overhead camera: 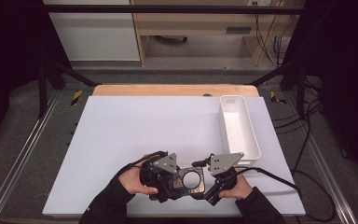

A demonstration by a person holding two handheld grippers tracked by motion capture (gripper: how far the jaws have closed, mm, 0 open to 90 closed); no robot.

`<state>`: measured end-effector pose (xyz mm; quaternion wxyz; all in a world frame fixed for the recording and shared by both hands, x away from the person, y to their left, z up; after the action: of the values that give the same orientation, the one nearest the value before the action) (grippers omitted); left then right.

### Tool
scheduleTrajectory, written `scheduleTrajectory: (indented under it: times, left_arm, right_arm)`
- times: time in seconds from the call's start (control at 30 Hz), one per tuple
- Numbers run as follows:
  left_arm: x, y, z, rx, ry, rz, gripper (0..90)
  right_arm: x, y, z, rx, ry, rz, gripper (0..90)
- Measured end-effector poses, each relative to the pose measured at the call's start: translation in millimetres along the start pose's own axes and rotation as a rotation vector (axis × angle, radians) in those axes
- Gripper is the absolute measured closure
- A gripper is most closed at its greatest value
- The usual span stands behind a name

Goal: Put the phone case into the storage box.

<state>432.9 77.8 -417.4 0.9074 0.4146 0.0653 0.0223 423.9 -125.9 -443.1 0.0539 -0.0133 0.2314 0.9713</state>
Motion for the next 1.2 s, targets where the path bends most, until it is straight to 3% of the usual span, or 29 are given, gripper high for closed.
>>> scheduleTrajectory:
  times: [0.77,1.2]
  left_arm:
    - [2.8,0.0,-1.9,-0.015,-0.023,-0.009,11.0]
    - [2.5,-0.1,-1.9,-0.029,-0.044,0.023,9.5]
  right_arm:
    - [-1.3,0.9,0.4,-0.016,0.013,0.024,10.9]
    - [-0.9,4.3,2.1,-0.017,0.020,0.018,12.3]
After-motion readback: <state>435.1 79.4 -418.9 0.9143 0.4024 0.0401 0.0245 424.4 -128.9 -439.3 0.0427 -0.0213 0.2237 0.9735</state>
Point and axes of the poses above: each handheld gripper's, and its own axes: y roughly backward along the jaws, z roughly out of its top, x roughly to its left, the point moved 2 cm from there along -y, roughly forward along the jaws, and after that the axes turned 5 degrees about y, right-handed, at the moved point
